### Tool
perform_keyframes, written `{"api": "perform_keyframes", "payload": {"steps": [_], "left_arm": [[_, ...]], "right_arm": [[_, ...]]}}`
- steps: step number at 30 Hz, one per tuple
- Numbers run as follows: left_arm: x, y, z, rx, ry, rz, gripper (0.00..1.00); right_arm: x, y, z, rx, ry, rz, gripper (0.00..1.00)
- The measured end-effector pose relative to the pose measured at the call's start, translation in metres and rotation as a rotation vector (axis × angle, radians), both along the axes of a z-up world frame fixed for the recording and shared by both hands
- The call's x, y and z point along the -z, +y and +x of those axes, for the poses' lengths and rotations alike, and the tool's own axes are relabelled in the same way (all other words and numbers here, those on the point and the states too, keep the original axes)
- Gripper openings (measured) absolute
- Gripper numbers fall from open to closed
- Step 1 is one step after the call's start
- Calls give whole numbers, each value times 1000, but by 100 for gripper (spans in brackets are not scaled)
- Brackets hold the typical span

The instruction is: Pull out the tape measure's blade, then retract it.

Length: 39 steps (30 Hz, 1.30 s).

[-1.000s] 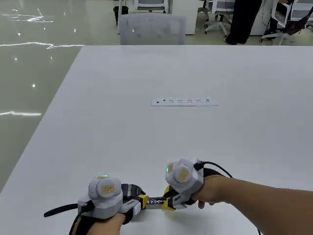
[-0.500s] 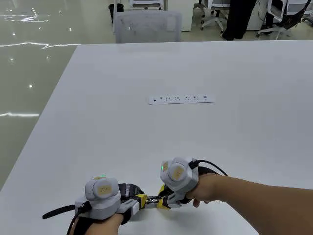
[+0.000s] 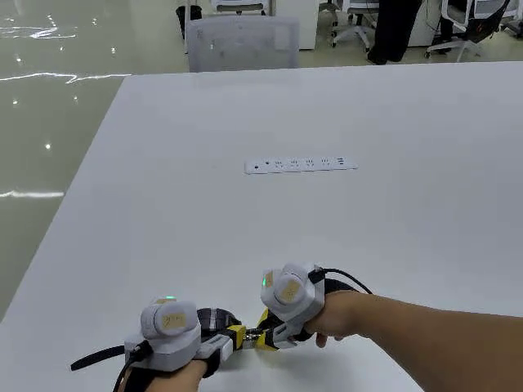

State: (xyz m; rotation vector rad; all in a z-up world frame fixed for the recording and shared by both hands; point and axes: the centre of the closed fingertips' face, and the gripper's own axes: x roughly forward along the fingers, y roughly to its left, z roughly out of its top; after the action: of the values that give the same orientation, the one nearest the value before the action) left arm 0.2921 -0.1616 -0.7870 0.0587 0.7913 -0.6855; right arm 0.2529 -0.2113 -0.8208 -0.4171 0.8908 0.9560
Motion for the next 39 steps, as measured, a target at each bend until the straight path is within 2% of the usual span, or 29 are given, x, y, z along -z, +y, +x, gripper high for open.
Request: {"api": "perform_keyframes", "payload": {"steps": [11,26,29,39], "left_arm": [[0,1,0,1,6,-5,57],[0,1,0,1,7,-7,58],[0,1,0,2,6,-6,58],[-1,1,0,1,8,-6,58]], "right_arm": [[1,15,5,-13,2,1,14],[0,16,4,-31,-20,-12,15],[0,15,5,-20,-11,-9,14],[0,15,4,-55,-29,-23,14]]}}
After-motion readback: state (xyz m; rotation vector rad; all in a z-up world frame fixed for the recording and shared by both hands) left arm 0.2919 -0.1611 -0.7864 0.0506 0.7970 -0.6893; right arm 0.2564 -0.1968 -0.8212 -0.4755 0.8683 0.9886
